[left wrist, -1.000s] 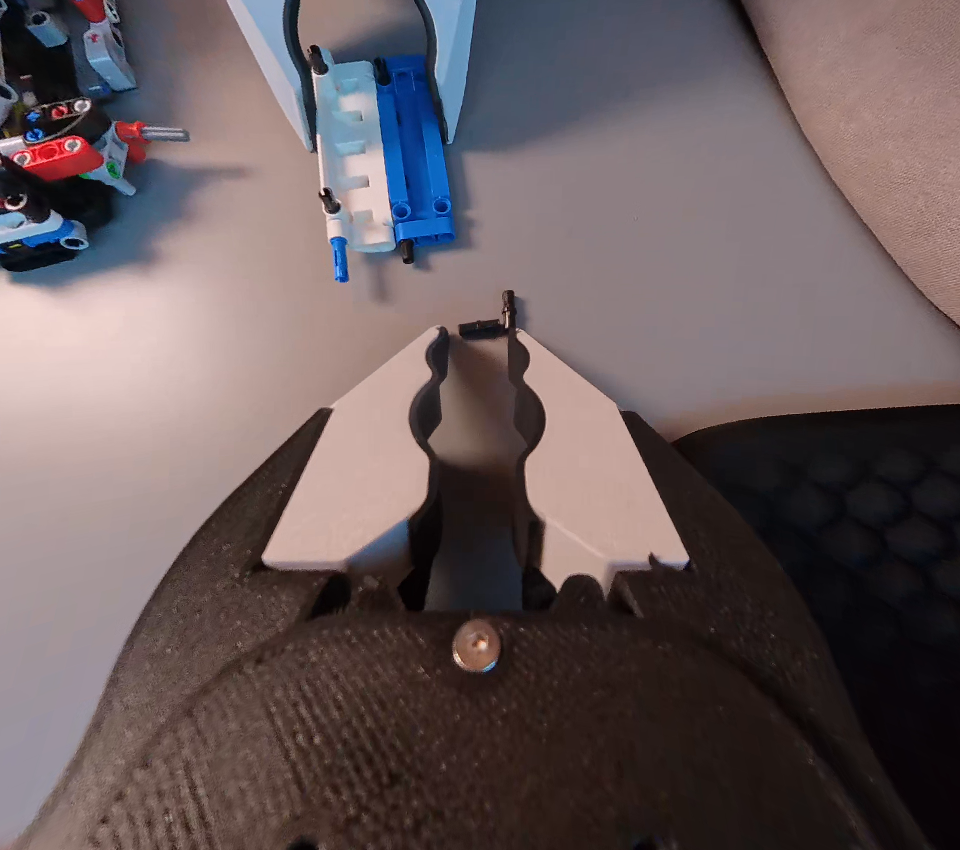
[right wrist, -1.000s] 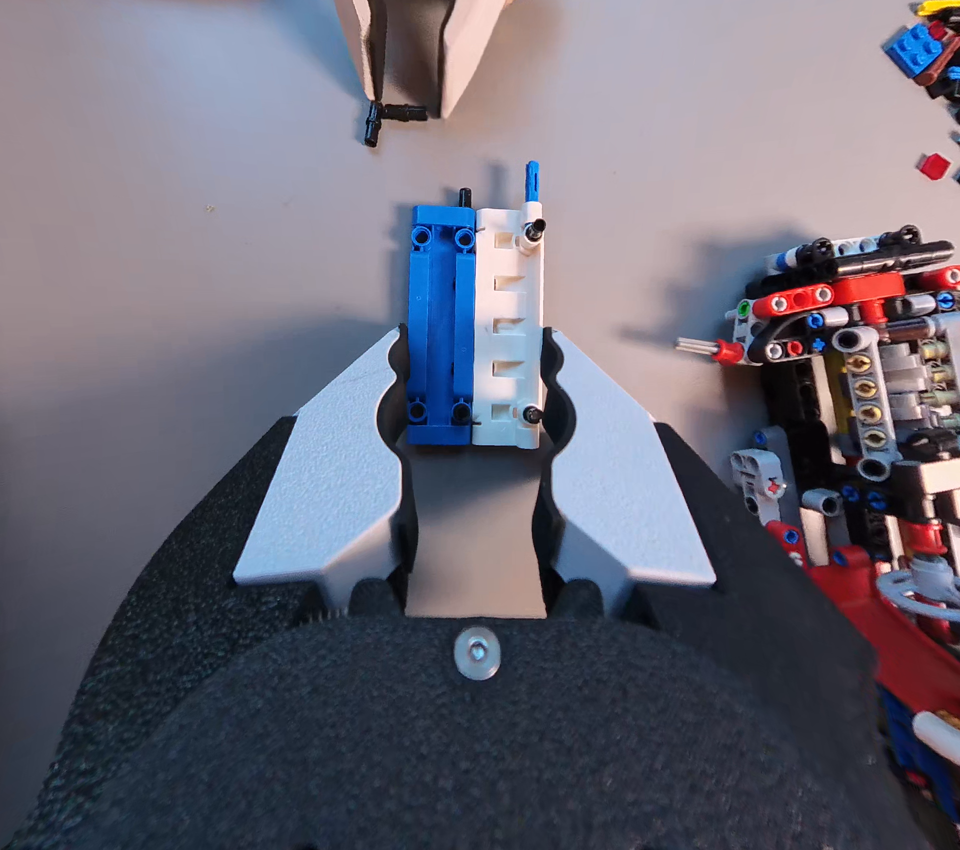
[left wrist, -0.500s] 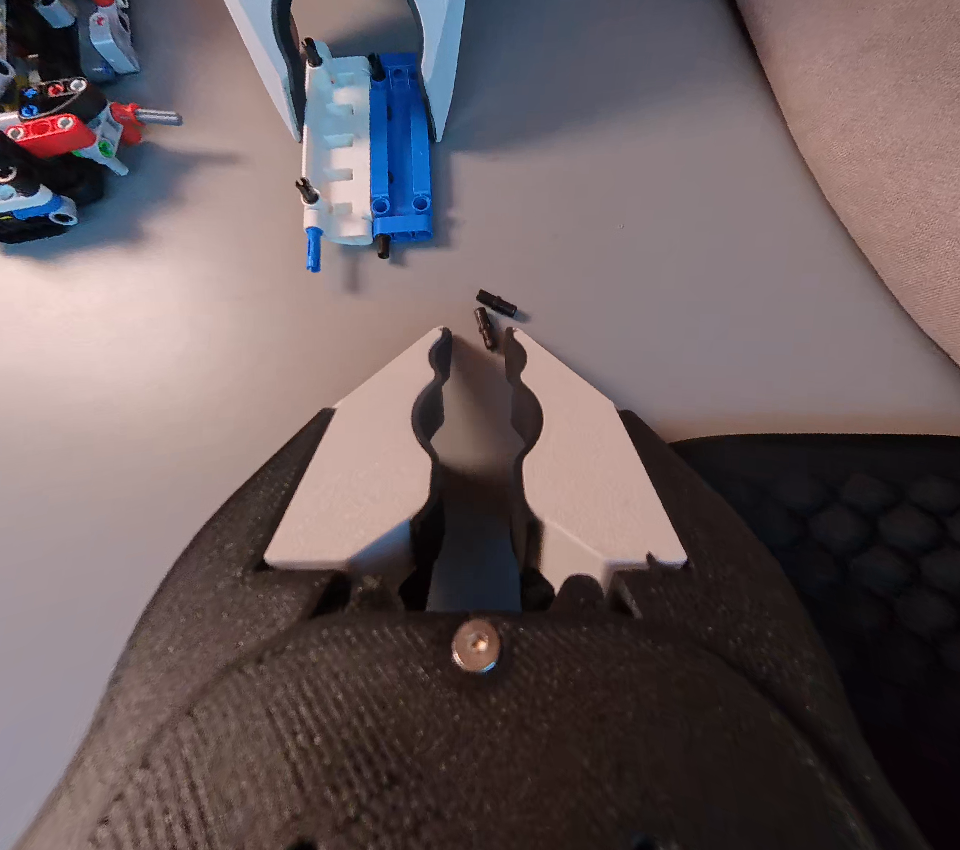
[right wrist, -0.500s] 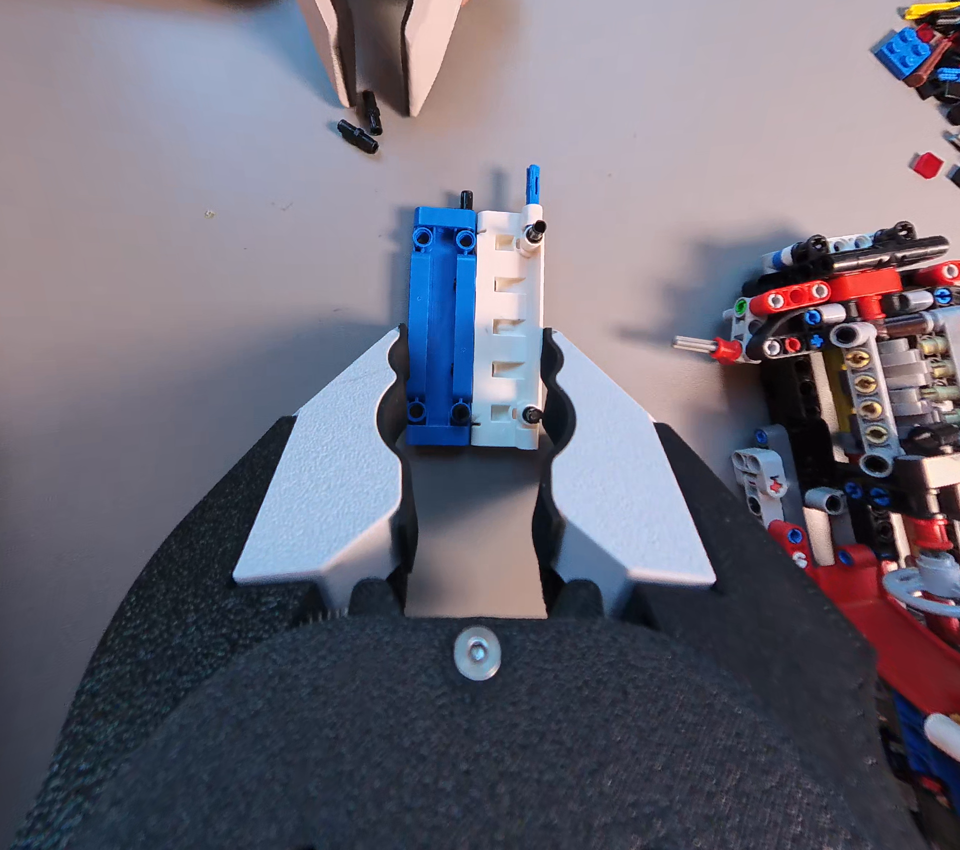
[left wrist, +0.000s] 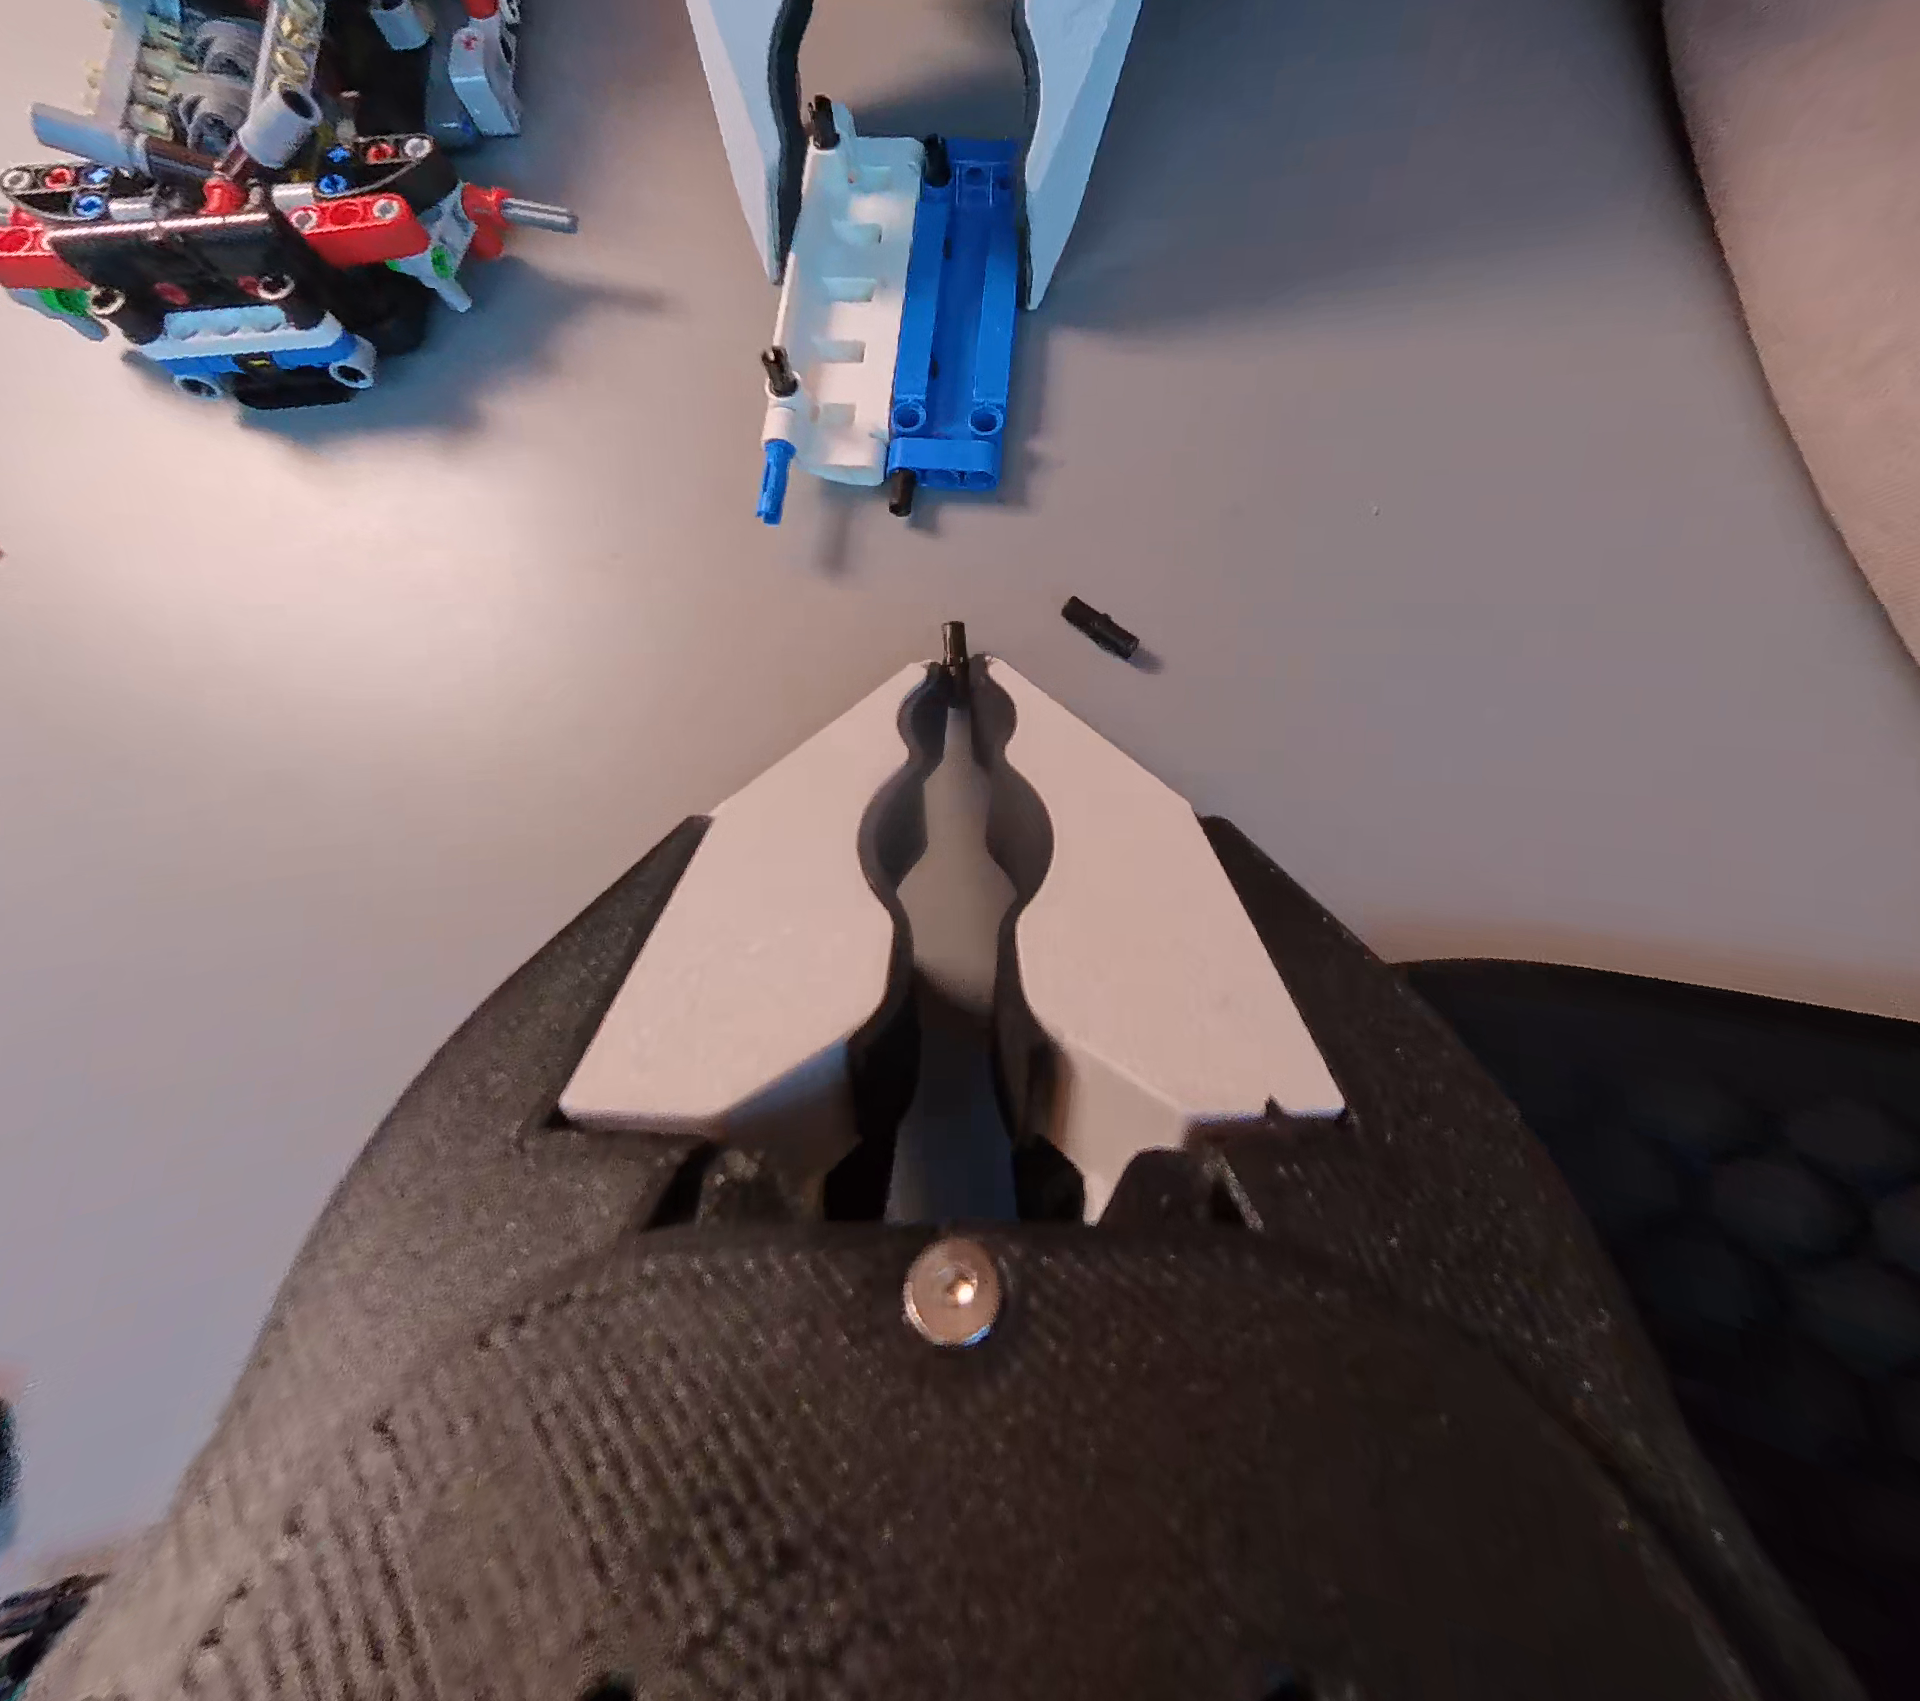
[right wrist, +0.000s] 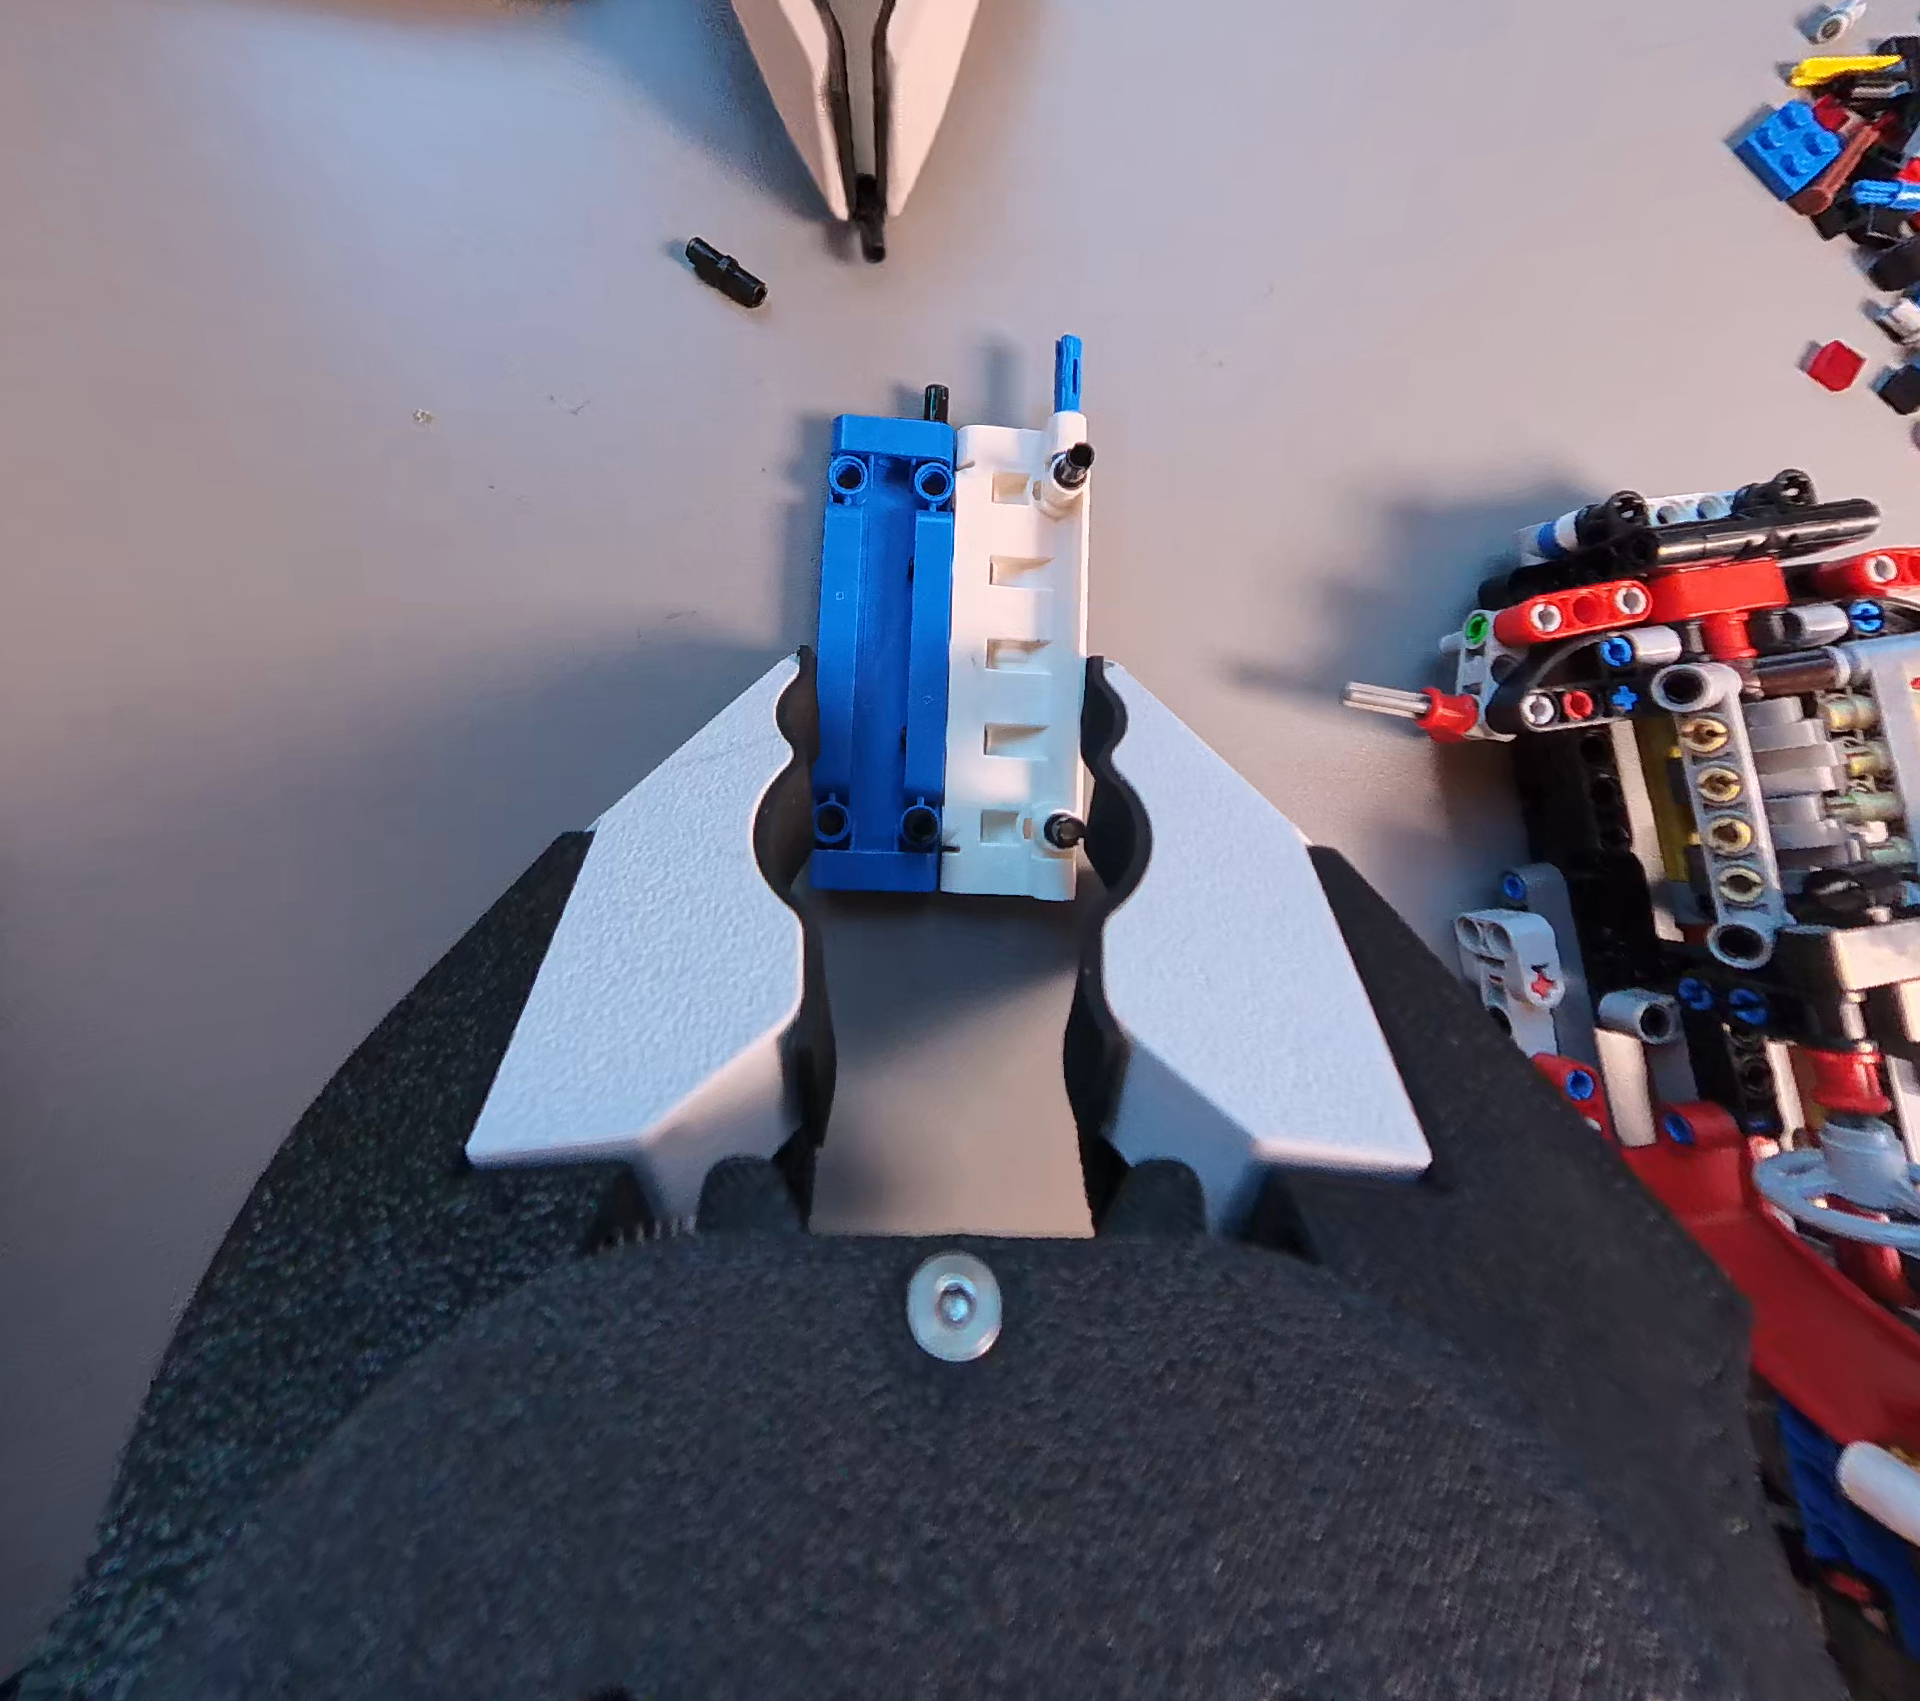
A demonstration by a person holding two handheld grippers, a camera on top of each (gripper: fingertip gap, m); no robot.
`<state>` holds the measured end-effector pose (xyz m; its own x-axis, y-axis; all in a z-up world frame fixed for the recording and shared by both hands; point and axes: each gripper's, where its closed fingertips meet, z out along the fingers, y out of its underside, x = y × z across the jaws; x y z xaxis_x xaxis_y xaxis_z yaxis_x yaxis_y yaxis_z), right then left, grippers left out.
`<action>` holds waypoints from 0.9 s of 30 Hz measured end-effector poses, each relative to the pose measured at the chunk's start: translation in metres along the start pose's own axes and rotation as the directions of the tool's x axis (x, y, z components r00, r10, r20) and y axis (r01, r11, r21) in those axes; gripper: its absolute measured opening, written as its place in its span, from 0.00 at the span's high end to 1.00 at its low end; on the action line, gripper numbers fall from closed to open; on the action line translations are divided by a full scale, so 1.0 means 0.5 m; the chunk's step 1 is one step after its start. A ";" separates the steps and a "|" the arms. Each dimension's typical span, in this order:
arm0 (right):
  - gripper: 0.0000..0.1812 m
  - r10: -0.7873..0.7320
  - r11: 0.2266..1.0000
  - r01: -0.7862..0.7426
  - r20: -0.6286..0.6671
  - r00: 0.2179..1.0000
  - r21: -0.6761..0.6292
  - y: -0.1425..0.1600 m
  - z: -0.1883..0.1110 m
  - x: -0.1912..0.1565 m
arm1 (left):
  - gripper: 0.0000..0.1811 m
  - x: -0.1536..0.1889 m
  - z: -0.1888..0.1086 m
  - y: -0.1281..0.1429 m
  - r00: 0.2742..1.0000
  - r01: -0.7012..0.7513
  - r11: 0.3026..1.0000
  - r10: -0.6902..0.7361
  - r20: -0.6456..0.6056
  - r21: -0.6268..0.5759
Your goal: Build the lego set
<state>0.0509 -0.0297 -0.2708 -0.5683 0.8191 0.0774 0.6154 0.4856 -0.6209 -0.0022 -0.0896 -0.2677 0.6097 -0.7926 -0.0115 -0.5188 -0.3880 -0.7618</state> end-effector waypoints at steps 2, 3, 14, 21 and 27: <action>0.73 -0.007 1.000 0.007 0.004 1.000 0.011 -0.002 0.001 0.000 | 0.99 -0.004 0.009 -0.006 1.000 -0.001 1.000 0.000 -0.011 -0.021; 0.73 -0.008 1.000 0.008 0.005 1.000 0.012 -0.003 0.002 0.001 | 0.99 -0.003 0.016 -0.014 1.000 -0.008 1.000 0.008 -0.018 -0.025; 0.73 -0.016 1.000 0.016 0.015 1.000 0.001 -0.010 0.009 0.002 | 0.99 -0.009 0.045 -0.029 0.999 -0.026 0.999 0.025 -0.023 -0.044; 0.73 -0.013 1.000 0.013 0.017 1.000 0.000 -0.011 0.009 0.002 | 0.99 -0.007 0.045 -0.031 0.998 -0.054 0.998 0.054 0.017 -0.012; 0.73 -0.020 1.000 0.021 0.021 1.000 -0.003 -0.011 0.010 0.002 | 0.99 -0.006 0.046 -0.033 0.989 -0.125 0.992 0.126 0.077 -0.014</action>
<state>0.0444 -0.0332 -0.2710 -0.5924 0.8023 0.0734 0.6052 0.5032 -0.6169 0.0183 -0.0698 -0.2701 0.5841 -0.7963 -0.1572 -0.5991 -0.2924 -0.7454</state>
